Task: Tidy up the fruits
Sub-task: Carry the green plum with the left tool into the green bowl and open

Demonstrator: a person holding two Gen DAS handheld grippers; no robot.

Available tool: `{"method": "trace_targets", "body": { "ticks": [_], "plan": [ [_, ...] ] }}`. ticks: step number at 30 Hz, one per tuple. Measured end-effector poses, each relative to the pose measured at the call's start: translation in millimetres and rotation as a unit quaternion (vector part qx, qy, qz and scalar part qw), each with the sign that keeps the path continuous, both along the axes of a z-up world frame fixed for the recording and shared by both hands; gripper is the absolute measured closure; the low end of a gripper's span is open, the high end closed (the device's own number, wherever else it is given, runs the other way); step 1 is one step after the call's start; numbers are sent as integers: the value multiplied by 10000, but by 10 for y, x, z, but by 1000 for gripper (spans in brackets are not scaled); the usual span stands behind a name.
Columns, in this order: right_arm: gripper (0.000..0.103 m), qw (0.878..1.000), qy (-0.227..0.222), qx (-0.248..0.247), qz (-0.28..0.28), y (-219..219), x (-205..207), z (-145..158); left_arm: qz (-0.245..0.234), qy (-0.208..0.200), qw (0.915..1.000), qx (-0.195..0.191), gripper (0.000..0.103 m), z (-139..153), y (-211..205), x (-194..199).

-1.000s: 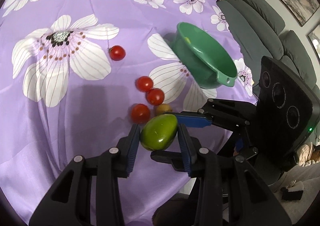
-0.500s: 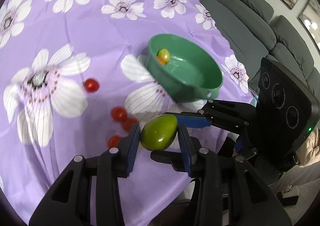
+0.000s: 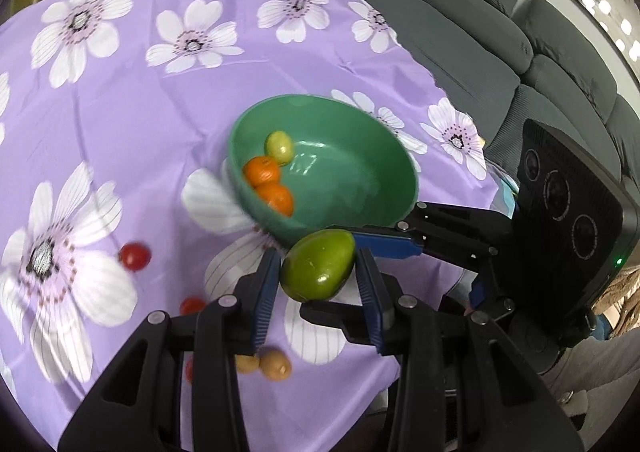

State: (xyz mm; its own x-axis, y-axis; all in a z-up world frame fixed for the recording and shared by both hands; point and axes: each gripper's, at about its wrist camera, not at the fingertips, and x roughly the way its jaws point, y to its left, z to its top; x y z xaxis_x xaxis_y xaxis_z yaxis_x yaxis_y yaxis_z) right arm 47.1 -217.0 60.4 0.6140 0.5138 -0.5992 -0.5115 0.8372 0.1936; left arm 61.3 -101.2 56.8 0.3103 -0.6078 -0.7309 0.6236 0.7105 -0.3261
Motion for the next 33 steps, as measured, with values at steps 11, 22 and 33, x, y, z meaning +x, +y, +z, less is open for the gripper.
{"method": "trace_targets", "body": {
  "ticks": [11,22,33],
  "plan": [
    [59,9986,-58,23,-518,-452,134,20,-457,-27,9989,-15,65,33,-502,252],
    [59,9970,136,37,-766,-695,302,-82,-615,196,9979,-80,65,-118,-724,460],
    [59,9961,382,-90,-784,-713,347,-158,-612,411,9971,-173,64,-253,-749,526]
  ]
}}
